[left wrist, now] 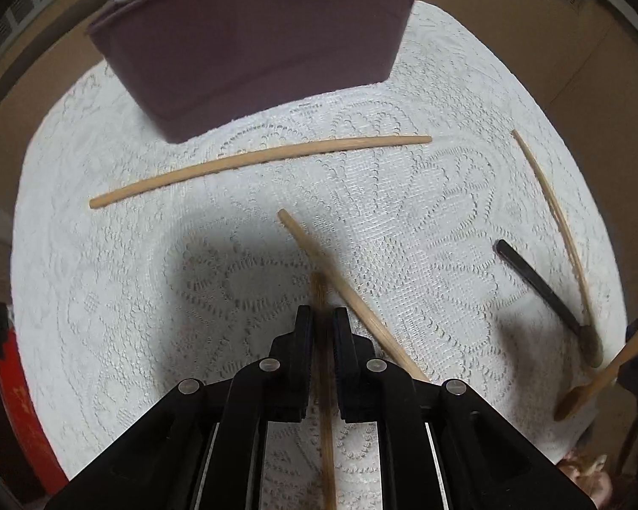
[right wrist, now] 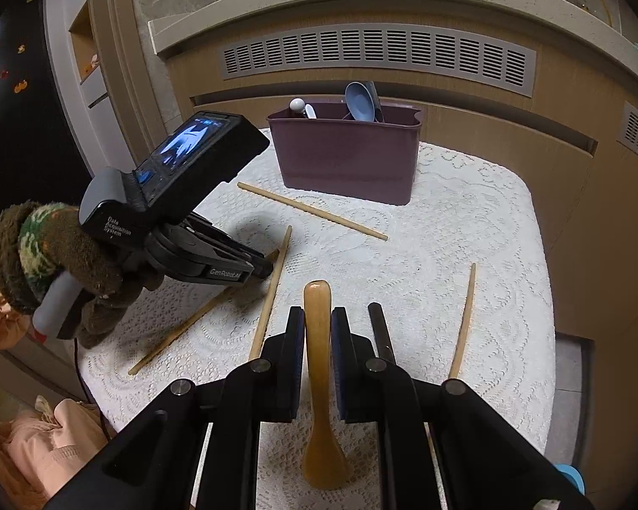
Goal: Organize utensils
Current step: 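Carry the chopstick and wooden spoon over the caddy and open both grippers, then move both grippers back over the table toward the remaining utensils, then grasp a wooden chopstick with the left gripper while the right grasps the dark-handled spoon, then lift the chopstick with the left gripper while the right lifts the spoon toward the caddy, then lower the chopstick and spoon into the maroon caddy and open both grippers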
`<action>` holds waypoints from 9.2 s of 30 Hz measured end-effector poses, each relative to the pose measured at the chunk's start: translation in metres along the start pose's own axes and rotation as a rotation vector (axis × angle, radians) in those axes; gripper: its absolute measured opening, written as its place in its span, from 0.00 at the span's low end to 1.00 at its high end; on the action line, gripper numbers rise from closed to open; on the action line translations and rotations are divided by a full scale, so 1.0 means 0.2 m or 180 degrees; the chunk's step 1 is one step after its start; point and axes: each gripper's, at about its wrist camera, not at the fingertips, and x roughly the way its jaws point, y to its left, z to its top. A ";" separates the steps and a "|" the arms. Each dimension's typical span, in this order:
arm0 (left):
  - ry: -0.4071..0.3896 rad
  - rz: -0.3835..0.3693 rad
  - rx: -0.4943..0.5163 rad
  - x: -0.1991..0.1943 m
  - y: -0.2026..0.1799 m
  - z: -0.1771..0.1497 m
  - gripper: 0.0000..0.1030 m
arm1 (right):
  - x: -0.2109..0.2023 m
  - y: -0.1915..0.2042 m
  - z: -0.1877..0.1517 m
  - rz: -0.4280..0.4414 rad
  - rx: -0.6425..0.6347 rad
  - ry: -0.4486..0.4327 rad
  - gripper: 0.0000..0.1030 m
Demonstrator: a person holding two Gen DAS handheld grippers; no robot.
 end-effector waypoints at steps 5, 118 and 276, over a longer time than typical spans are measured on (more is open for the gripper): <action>-0.0132 -0.0103 -0.0234 -0.01 0.04 -0.01 0.08 | 0.00 0.00 -0.01 0.0019 0.0063 -0.0032 0.11; -0.0760 -0.1081 -0.0436 -0.09 0.33 -0.22 0.70 | 0.28 -0.26 -0.07 -0.0175 0.0301 0.0434 0.94; -0.1773 -0.0260 -0.0738 -0.46 0.62 0.13 0.44 | 0.49 -0.06 0.68 -0.0753 0.0194 -0.0436 0.35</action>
